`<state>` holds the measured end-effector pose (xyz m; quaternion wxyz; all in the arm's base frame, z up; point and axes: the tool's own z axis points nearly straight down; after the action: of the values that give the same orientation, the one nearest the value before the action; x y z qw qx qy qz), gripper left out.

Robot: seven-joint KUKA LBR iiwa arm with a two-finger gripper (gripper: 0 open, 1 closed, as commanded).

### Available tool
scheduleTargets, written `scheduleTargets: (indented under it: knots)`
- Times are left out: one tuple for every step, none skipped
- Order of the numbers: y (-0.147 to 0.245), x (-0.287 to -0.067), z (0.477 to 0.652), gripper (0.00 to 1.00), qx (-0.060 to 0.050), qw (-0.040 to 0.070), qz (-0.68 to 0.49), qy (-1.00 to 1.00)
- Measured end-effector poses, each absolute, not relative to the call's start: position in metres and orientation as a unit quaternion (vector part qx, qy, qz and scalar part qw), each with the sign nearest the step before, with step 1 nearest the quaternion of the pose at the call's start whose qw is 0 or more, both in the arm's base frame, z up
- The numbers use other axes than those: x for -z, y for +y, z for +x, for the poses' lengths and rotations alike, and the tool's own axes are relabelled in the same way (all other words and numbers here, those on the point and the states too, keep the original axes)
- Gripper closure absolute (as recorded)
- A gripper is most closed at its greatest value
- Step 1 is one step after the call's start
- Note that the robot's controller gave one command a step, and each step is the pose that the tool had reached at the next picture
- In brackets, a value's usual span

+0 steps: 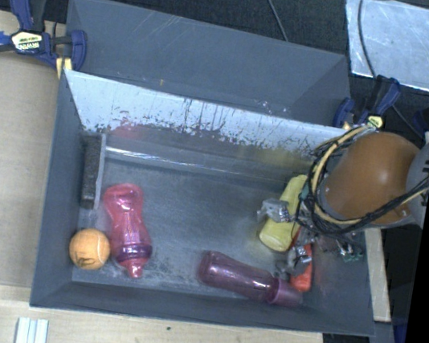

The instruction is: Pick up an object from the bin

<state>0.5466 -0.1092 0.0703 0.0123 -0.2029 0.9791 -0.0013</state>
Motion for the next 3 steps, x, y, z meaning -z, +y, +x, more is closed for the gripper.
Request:
scheduleTargets:
  knots:
    - [-0.133, -0.070, 0.624, 1.00, -0.004, 0.029, -0.307, 0.951]
    - [-0.133, -0.070, 0.624, 1.00, -0.004, 0.029, -0.307, 0.951]
    - [-0.134, -0.080, 0.625, 1.00, -0.001, 0.032, -0.307, 0.951]
